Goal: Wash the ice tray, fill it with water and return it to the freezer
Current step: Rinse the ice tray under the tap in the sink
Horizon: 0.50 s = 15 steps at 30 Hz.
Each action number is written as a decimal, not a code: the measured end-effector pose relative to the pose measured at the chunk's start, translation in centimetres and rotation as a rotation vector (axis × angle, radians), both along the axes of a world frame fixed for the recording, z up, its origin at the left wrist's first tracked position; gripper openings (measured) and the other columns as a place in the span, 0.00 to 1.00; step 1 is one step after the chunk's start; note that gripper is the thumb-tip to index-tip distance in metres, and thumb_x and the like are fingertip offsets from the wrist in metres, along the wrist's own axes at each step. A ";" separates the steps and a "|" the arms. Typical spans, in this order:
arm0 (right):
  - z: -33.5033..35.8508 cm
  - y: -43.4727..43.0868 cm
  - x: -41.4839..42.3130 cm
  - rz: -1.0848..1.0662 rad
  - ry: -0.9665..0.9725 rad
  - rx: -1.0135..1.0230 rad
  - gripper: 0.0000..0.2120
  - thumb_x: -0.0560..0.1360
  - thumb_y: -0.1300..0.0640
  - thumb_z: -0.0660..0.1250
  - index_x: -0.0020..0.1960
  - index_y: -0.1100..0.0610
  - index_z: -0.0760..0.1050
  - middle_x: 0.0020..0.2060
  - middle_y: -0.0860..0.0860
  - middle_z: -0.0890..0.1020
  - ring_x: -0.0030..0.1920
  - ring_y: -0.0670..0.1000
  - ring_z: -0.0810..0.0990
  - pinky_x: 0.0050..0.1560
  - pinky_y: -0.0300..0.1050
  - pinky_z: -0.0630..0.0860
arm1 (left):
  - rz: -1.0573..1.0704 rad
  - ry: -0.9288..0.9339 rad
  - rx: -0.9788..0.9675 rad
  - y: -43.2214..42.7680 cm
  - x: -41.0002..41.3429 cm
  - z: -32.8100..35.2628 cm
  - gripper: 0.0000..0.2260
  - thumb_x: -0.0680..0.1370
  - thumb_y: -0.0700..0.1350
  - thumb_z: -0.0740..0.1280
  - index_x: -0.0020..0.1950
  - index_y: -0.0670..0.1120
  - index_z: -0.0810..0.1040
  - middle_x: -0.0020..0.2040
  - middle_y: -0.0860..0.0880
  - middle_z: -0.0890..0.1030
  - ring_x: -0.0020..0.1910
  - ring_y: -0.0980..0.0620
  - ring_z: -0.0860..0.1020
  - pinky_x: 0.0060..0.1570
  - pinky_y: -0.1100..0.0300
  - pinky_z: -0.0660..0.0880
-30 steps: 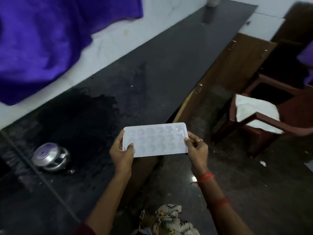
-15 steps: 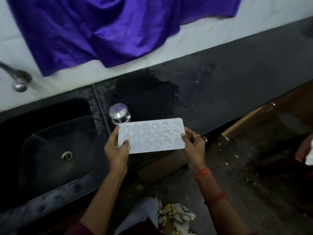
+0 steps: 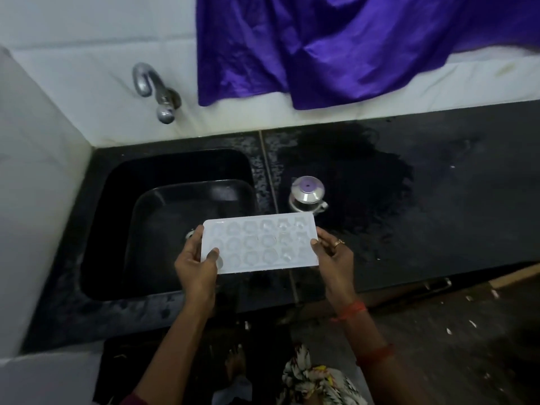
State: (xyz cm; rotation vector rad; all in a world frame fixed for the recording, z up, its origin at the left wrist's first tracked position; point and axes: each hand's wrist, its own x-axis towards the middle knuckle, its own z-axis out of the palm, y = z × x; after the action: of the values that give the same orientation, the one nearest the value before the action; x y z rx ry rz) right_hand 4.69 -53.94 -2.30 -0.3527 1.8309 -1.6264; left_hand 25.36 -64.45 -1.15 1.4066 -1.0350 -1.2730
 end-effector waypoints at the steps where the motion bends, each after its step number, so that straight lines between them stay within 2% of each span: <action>1: -0.2 -1.1 1.1 0.011 -0.008 0.009 0.13 0.77 0.64 0.69 0.59 0.55 0.81 0.48 0.47 0.86 0.51 0.46 0.85 0.58 0.52 0.81 | 0.006 -0.010 0.010 -1.0 1.2 -0.3 0.25 0.76 0.27 0.67 0.71 0.43 0.75 0.66 0.50 0.80 0.63 0.54 0.79 0.65 0.55 0.76; 4: -1.0 -4.1 3.9 0.045 -0.027 0.036 0.13 0.76 0.66 0.69 0.60 0.57 0.81 0.48 0.48 0.86 0.51 0.48 0.85 0.59 0.54 0.80 | 0.029 -0.046 0.035 -3.5 4.4 -1.0 0.25 0.75 0.27 0.67 0.71 0.44 0.76 0.66 0.50 0.80 0.63 0.54 0.79 0.65 0.54 0.75; 9: -2.3 -9.1 7.5 0.080 -0.022 0.082 0.12 0.76 0.66 0.69 0.54 0.53 0.81 0.47 0.49 0.86 0.51 0.51 0.85 0.58 0.57 0.80 | 0.023 -0.078 0.070 -7.8 8.5 -2.6 0.25 0.75 0.27 0.67 0.70 0.45 0.76 0.65 0.51 0.80 0.62 0.55 0.80 0.64 0.56 0.75; 13: -3.4 -12.5 9.0 0.146 -0.011 0.146 0.11 0.76 0.64 0.70 0.57 0.57 0.81 0.49 0.53 0.86 0.51 0.52 0.85 0.59 0.57 0.80 | 0.027 -0.109 0.123 -10.9 10.8 -3.8 0.24 0.76 0.26 0.66 0.70 0.42 0.76 0.66 0.49 0.79 0.61 0.54 0.79 0.63 0.59 0.73; 15: -4.0 -13.9 9.4 0.177 0.003 0.198 0.11 0.75 0.61 0.71 0.57 0.56 0.82 0.48 0.51 0.87 0.51 0.51 0.85 0.59 0.57 0.80 | 0.019 -0.133 0.154 -12.3 11.7 -4.5 0.23 0.76 0.27 0.66 0.69 0.40 0.76 0.65 0.46 0.79 0.61 0.51 0.79 0.64 0.58 0.73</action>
State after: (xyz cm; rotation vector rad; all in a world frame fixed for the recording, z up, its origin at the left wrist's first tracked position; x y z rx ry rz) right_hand 14.04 -67.89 -6.35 -0.4161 1.8869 -1.3139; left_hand 37.11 -76.72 -5.66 1.6335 -1.0266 -1.2814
